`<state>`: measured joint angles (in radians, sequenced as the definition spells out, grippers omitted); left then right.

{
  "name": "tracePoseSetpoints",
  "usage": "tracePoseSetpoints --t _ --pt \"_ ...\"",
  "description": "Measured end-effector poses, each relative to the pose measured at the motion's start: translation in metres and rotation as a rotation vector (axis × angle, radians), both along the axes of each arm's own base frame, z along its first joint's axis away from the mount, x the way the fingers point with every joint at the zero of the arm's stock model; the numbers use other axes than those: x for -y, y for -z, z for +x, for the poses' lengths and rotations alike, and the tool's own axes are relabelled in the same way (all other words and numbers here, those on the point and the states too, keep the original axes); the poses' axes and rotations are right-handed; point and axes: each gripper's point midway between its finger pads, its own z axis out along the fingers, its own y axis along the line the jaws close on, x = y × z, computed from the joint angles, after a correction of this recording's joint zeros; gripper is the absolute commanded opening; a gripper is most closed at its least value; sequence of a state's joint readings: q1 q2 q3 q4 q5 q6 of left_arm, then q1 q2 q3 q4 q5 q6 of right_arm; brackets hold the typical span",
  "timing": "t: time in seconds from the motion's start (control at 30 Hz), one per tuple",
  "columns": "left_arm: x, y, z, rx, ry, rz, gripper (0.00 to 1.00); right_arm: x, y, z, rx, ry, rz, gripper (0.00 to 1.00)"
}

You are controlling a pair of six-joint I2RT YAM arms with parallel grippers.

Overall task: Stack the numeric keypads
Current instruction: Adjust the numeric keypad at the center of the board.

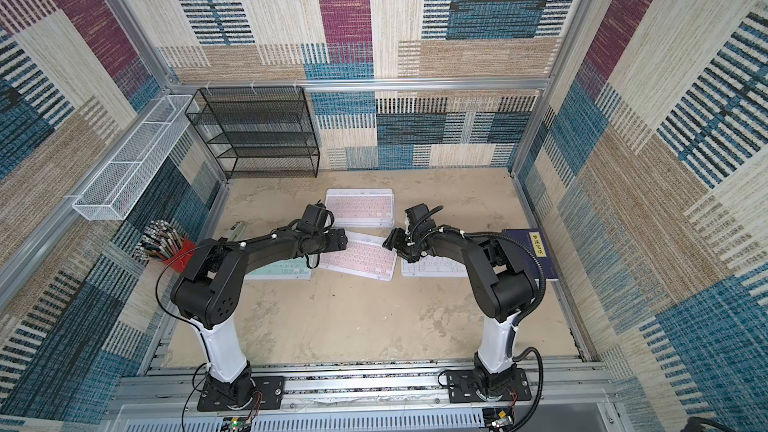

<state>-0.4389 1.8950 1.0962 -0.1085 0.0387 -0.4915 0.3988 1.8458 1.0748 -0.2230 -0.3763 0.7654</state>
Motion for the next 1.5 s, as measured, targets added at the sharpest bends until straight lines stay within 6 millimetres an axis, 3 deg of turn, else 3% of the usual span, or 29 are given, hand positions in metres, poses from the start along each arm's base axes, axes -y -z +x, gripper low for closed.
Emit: tracePoseSetpoints --t 0.37,0.67,0.83,1.2,1.5 --pt "0.006 0.0 -0.006 -0.003 0.016 -0.043 0.87 0.015 -0.028 -0.012 0.02 0.035 -0.097 0.66" --pt "0.006 -0.001 -0.006 -0.001 0.017 -0.044 0.87 -0.009 -0.019 -0.067 -0.04 -0.049 -0.119 0.65" --pt "0.006 -0.003 -0.007 0.001 0.018 -0.047 0.87 0.001 0.003 -0.082 -0.108 -0.021 -0.149 0.65" --pt "0.005 -0.005 -0.02 -0.018 0.033 -0.06 0.87 -0.002 0.014 -0.074 -0.111 0.006 -0.148 0.64" --pt "0.001 -0.003 -0.024 -0.021 0.03 -0.049 0.87 0.007 0.012 -0.044 -0.043 0.039 -0.179 0.64"
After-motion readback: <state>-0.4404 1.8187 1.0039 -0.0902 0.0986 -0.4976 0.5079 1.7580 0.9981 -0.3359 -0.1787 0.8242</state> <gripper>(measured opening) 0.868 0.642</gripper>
